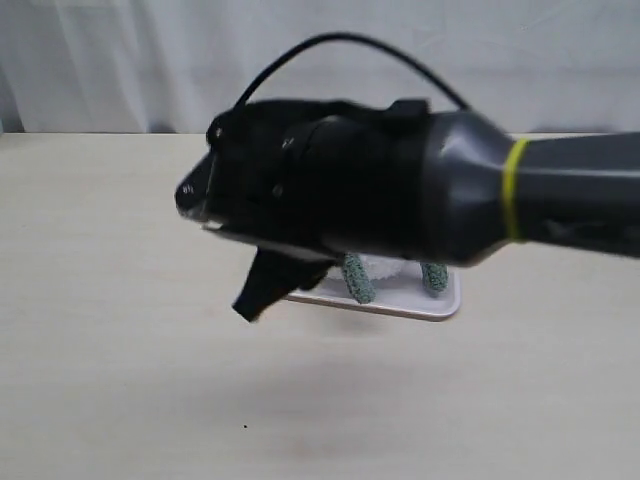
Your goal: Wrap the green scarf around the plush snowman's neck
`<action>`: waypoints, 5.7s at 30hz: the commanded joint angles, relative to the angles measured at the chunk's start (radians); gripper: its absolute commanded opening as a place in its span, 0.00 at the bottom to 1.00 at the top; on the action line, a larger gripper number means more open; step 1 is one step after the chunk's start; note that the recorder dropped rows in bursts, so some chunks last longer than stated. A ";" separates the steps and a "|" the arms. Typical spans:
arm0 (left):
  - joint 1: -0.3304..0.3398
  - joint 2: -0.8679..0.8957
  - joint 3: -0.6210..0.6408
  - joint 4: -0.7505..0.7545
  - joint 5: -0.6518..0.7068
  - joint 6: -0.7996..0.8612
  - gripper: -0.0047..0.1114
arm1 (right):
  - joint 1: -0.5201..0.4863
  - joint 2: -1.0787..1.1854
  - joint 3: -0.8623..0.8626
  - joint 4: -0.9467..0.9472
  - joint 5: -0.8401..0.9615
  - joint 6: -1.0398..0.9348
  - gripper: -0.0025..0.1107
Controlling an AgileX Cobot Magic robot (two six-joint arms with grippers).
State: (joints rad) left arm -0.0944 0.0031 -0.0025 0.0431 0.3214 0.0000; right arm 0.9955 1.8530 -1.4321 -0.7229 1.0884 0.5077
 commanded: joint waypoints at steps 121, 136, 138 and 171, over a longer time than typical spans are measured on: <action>0.002 -0.003 0.003 -0.003 -0.013 0.000 0.04 | -0.359 0.436 -0.580 0.215 -0.054 -0.062 0.06; 0.002 -0.003 0.003 -0.003 -0.013 0.000 0.04 | -0.353 0.249 -0.580 0.270 -0.021 -0.104 0.06; 0.002 -0.003 0.003 -0.003 -0.013 0.000 0.04 | -0.353 0.221 -0.580 0.313 0.008 -0.145 0.06; 0.002 -0.003 0.003 -0.003 -0.013 0.000 0.04 | -0.259 -1.108 0.450 0.288 -0.385 -0.058 0.06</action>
State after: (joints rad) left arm -0.0944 0.0031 -0.0025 0.0431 0.3214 0.0000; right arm 0.7375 0.8335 -1.0129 -0.4227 0.7191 0.4489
